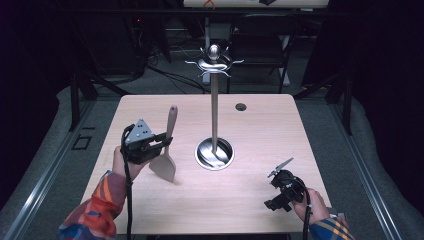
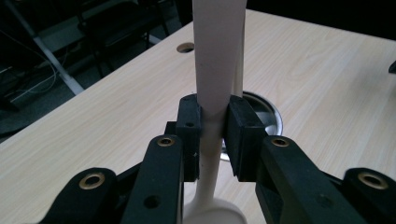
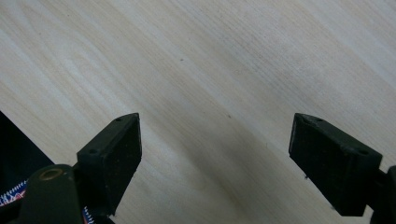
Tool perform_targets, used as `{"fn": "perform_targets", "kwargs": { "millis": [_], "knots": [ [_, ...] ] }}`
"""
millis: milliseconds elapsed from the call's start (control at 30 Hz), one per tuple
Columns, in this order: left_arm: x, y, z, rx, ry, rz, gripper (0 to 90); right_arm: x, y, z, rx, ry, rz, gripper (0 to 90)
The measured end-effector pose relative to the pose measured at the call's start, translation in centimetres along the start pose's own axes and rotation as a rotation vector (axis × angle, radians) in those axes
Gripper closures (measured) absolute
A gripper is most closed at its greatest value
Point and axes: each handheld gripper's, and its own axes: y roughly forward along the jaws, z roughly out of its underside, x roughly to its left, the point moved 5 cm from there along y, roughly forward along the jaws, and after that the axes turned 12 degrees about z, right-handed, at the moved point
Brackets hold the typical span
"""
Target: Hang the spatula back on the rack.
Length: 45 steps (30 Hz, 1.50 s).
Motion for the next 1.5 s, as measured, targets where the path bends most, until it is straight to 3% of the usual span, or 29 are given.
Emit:
{"fn": "perform_targets", "kwargs": {
  "millis": [367, 433, 667, 900, 967, 1200, 1500],
  "knots": [
    [-0.4, -0.7, -1.2, -0.051, -0.006, -0.018, 76.6, 0.2, 0.1, -0.1, -0.005, 0.008, 0.010, 17.8],
    [-0.4, -0.8, -1.6, -0.063, -0.009, -0.021, 76.6, 0.1, 0.0, -0.1, 0.012, -0.018, 0.010, 17.9],
    [-0.6, -1.1, -2.7, -0.075, -0.002, -0.011, 76.6, 0.4, 0.1, -0.1, 0.010, -0.014, 0.018, 17.7],
    [-0.8, -0.9, -4.7, -0.092, 0.010, 0.023, 76.6, 0.4, 0.1, -0.1, 0.009, -0.013, 0.014, 17.7],
    [-1.2, -0.6, -5.9, -0.090, 0.022, 0.039, 76.6, 0.4, 0.1, -0.1, 0.007, -0.010, 0.016, 17.7],
    [-1.9, 0.7, -7.7, -0.088, 0.052, 0.070, 76.6, 0.3, 0.0, -0.1, 0.014, -0.025, 0.016, 17.7],
    [-1.9, 1.3, -8.8, -0.090, 0.051, 0.083, 76.6, 0.4, 0.0, -0.1, 0.005, -0.017, 0.013, 17.7]
  ]
}}
